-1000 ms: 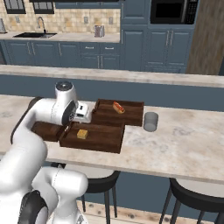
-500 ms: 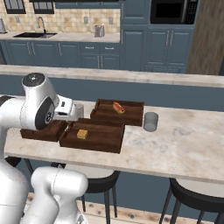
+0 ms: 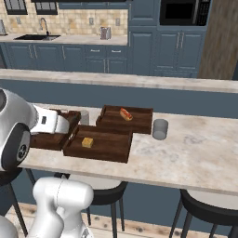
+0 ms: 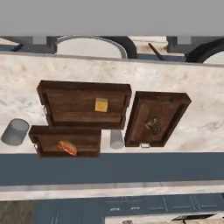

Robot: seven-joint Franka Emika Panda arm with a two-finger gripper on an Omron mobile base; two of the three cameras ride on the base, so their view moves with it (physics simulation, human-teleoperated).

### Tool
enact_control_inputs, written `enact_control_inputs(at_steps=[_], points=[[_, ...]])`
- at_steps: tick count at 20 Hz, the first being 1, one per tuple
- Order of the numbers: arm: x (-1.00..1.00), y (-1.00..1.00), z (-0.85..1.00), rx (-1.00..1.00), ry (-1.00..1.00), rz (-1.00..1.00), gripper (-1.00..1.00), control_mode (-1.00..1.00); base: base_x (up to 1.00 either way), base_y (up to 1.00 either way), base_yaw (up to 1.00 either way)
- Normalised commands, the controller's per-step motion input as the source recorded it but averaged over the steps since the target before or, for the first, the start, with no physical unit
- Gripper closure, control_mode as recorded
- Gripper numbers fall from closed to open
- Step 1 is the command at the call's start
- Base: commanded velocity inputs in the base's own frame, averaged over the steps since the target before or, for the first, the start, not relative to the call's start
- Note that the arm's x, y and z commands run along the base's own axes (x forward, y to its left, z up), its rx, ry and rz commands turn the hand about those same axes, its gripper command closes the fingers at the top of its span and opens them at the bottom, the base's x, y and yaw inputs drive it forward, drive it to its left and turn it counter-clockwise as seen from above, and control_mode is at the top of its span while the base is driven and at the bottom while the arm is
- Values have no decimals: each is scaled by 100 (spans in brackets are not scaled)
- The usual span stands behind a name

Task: Take the cake and donut from the fridge and place them on the empty tray on the dining counter.

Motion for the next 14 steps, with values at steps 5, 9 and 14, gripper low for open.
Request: enact_control_inputs(at_steps=[5, 9, 14], points=[[-47, 2, 29, 1, -17, 0, -100, -100, 0, 0, 0], [-16, 13, 6, 2, 0, 0, -100, 100, -70, 75, 3], [0, 0, 0, 0, 0, 0, -100, 100, -92, 100, 5]])
